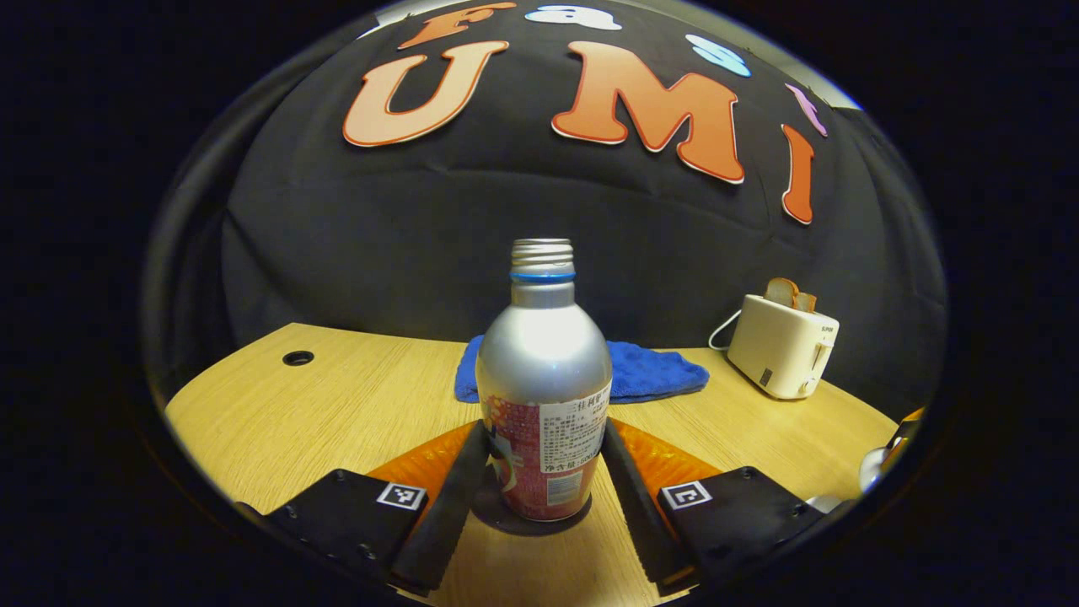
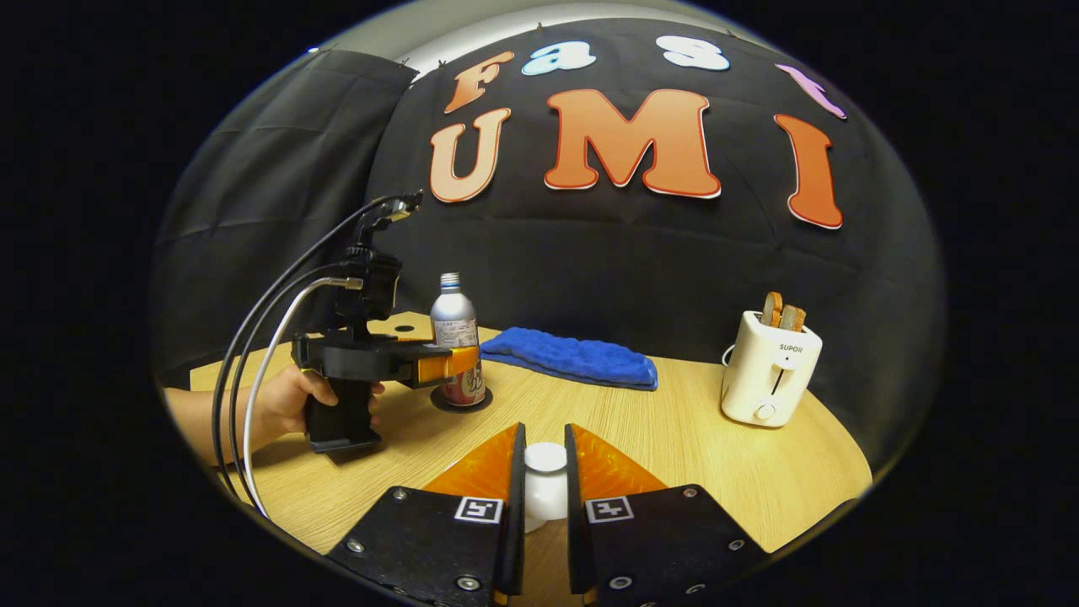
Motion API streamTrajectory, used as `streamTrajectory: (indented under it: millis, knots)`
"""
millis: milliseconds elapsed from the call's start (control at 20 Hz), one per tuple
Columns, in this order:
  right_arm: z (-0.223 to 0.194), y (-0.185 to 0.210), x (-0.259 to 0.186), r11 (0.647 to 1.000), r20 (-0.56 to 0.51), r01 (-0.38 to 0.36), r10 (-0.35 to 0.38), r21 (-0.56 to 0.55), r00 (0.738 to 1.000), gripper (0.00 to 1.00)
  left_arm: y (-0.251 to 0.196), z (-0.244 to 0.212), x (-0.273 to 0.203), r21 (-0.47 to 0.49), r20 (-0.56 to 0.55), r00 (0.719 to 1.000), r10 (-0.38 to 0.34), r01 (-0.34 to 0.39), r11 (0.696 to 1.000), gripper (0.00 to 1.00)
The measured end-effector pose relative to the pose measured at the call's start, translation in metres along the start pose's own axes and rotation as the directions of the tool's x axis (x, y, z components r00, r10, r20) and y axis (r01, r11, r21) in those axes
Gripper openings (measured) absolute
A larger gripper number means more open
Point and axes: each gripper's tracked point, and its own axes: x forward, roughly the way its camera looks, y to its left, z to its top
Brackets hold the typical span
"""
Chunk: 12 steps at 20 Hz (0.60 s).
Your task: Open the teacup lid with one hand, grasp the water bottle and pour water into the teacup with the other hand; after pouring, place the water bottle on the coaster and then close the teacup lid.
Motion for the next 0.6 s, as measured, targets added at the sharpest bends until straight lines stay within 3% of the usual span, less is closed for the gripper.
streamTrajectory:
  millis: [150,250,300,350,600]
  knots:
    - [-0.004,0.012,0.005,1.0,-0.01,-0.025,0.025,0.011,1.0,0.22,0.0,-0.004,-0.004,0.001,-0.028,1.0,-0.004,0.004,1.0,0.89]
    - [-0.005,0.017,0.007,0.999,-0.012,-0.036,0.037,0.014,0.999,0.22,0.005,-0.001,-0.01,0.01,-0.024,1.0,0.009,-0.009,1.0,1.0]
    - [-0.004,0.019,0.008,0.999,-0.01,-0.038,0.038,0.012,0.999,0.22,0.005,-0.004,-0.014,0.011,-0.022,1.0,0.003,-0.002,1.0,0.95]
    - [-0.005,0.021,0.01,0.999,-0.011,-0.039,0.039,0.01,0.999,0.21,0.005,-0.003,-0.019,0.017,-0.025,1.0,0.0,0.001,1.0,0.99]
    - [-0.017,0.027,0.014,0.999,-0.027,-0.039,0.04,0.014,0.999,0.21,0.004,-0.001,-0.054,0.078,0.0,1.0,0.009,-0.009,0.997,0.98]
